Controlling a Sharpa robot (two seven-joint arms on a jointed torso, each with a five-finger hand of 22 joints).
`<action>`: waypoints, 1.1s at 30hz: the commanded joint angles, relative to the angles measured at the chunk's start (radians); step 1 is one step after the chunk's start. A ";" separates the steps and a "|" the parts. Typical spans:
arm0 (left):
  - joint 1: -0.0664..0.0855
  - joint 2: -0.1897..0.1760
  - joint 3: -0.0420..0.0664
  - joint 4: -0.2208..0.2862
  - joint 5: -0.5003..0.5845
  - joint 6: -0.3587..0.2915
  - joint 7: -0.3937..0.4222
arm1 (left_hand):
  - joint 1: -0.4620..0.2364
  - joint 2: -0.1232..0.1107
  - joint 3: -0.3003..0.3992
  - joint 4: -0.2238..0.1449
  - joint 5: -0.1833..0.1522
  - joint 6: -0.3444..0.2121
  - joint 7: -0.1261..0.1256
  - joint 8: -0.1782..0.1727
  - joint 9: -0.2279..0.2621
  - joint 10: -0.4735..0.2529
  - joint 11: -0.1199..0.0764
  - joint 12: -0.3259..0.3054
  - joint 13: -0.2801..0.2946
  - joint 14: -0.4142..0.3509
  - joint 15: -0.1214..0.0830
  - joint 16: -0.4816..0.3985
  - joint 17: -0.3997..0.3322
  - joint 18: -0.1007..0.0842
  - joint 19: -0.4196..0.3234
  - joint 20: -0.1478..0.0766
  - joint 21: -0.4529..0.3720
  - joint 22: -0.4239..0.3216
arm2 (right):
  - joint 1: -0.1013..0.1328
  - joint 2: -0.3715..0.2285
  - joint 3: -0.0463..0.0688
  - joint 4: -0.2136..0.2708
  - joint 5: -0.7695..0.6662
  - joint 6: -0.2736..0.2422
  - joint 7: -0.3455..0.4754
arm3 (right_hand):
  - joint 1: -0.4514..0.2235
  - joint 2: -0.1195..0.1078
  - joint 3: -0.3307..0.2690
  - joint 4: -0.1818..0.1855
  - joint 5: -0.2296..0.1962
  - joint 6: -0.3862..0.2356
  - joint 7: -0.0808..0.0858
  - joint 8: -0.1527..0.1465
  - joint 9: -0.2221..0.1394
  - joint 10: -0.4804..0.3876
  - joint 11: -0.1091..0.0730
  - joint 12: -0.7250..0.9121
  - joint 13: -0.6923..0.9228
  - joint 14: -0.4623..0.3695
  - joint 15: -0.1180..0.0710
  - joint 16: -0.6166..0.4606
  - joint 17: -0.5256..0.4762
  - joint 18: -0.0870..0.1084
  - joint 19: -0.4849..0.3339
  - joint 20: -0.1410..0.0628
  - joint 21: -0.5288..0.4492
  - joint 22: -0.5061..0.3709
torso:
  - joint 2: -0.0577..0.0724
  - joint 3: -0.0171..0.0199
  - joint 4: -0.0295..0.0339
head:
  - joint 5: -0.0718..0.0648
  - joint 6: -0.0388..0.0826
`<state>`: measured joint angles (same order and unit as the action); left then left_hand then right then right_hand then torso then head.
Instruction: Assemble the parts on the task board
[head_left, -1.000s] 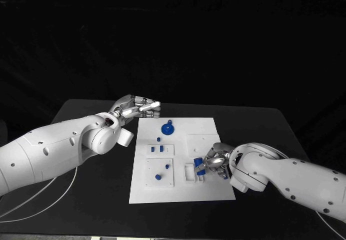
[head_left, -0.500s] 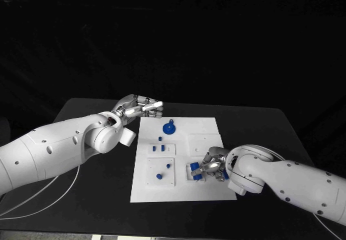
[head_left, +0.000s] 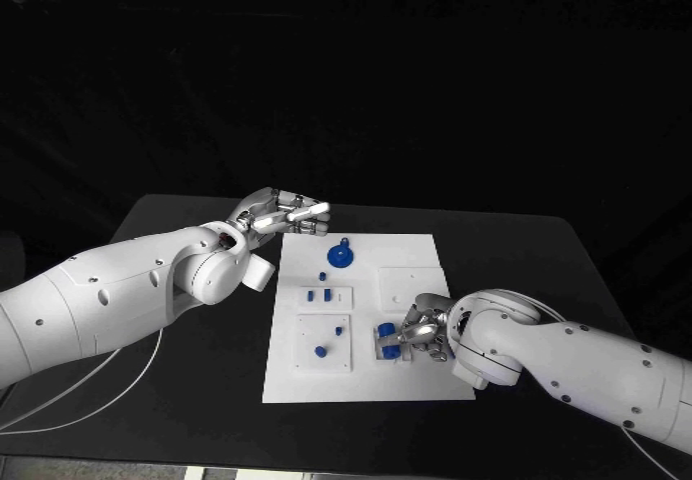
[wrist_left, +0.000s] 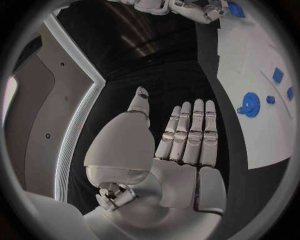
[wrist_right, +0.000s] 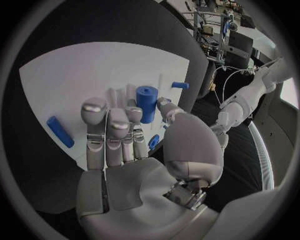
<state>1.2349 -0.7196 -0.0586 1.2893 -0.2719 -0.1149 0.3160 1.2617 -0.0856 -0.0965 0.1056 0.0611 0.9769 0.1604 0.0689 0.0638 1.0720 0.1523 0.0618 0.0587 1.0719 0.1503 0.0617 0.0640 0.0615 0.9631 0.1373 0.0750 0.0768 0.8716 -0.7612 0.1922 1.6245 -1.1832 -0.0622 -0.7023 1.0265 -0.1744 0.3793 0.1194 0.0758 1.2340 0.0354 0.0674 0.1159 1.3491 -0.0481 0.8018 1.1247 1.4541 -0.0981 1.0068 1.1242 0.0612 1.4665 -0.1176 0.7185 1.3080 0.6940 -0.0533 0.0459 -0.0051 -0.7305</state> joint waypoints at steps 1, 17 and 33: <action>0.000 0.003 0.001 0.002 -0.005 0.016 0.002 | -0.006 -0.001 0.000 0.007 0.007 -0.003 0.001 0.002 -0.001 -0.006 0.001 -0.002 0.001 -0.001 0.002 -0.001 -0.001 -0.006 0.007 0.002 0.003 -0.001 | -0.001 0.008 -0.002 -0.003 -0.010 0.028 -0.010 | -0.004 -0.011 0.000 0.011 -0.013 -0.003 0.007 -0.003 0.000 -0.002 0.006 -0.003 -0.002 0.005 -0.002 0.001 -0.001 -0.004 0.051 -0.004 0.000 0.086 | 0.000 0.0002 -0.0011 | 0.003 0.000; 0.000 0.005 0.001 0.001 -0.007 0.016 -0.002 | -0.007 0.000 0.000 0.008 0.007 -0.004 0.001 0.002 -0.001 -0.007 0.001 -0.002 0.001 -0.001 0.002 -0.001 -0.001 -0.006 0.007 0.002 0.003 -0.001 | -0.001 0.020 -0.007 -0.008 -0.010 0.021 -0.001 | -0.030 -0.041 -0.089 0.080 -0.027 -0.010 0.007 -0.003 -0.002 -0.005 0.006 -0.016 -0.007 0.004 -0.003 -0.007 0.000 -0.006 0.050 -0.008 -0.005 0.085 | 0.000 0.0002 -0.0014 | 0.004 -0.002; 0.000 0.000 0.001 0.000 -0.008 0.011 -0.003 | -0.007 0.000 0.000 0.008 0.007 -0.004 0.001 0.002 -0.001 -0.007 0.001 -0.002 0.001 -0.001 0.002 -0.001 -0.001 -0.006 0.007 0.002 0.003 -0.001 | -0.001 -0.024 -0.007 0.039 0.012 0.026 0.053 | 0.040 -0.035 -0.224 0.166 -0.027 -0.010 0.007 -0.003 -0.004 -0.001 0.005 -0.021 0.002 0.007 -0.004 -0.015 0.009 -0.005 0.052 -0.009 -0.008 0.085 | 0.001 0.0029 -0.0035 | 0.008 -0.002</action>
<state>1.2349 -0.7201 -0.0586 1.2881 -0.2772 -0.1126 0.3077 1.2618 -0.0856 -0.0938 0.1082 0.0610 0.9769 0.1604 0.0689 0.0638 1.0721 0.1522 0.0618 0.0588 1.0719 0.1503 0.0617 0.0640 0.0615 0.9631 0.1373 0.0750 0.0769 0.8718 -0.7829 0.1849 1.6578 -1.1835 -0.0516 -0.6800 1.0600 -0.2092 0.1588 0.2843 0.0504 1.2272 0.0420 0.0669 0.1117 1.3455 -0.0444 0.7879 1.1256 1.4577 -0.1017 0.9963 1.1322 0.0610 1.4665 -0.1176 0.7146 1.3077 0.6939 -0.0515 0.0443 0.0030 -0.7333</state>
